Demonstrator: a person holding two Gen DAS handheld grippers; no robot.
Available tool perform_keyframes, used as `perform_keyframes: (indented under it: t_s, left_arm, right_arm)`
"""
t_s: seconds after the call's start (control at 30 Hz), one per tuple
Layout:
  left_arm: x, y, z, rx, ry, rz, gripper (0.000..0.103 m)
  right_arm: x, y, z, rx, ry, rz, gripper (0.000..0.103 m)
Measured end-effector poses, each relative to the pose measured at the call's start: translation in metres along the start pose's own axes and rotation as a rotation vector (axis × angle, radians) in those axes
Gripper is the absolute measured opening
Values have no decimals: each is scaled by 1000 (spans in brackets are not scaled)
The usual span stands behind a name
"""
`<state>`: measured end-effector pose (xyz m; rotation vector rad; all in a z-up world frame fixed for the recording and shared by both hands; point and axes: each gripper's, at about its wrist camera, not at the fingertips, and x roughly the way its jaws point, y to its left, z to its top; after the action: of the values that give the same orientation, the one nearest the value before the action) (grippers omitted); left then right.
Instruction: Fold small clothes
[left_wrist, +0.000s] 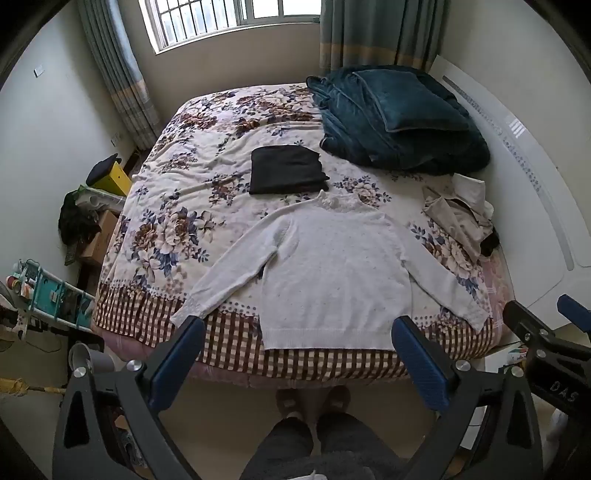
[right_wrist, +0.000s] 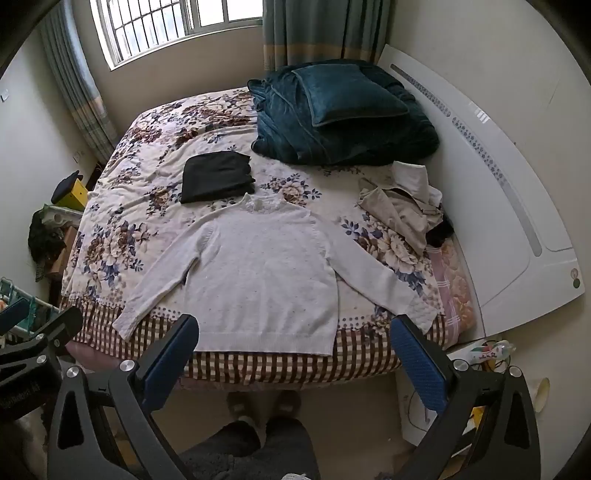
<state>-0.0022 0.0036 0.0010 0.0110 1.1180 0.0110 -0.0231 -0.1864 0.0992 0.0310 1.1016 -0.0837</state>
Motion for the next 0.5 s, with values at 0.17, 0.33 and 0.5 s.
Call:
perform_keyframes:
  t_s: [0.17,0.33,0.5]
  left_arm:
    - [-1,-4,0,12,3,2,103]
    - [1,-7,0,17,13,-4,103]
    - [2,-9,-1,16,12,-2,103]
  right_arm:
    - [-1,1,2,4,11,2,103]
    - [2,-3,1,3,13,0,103]
    - [4,-3,1,-3,17,1,103]
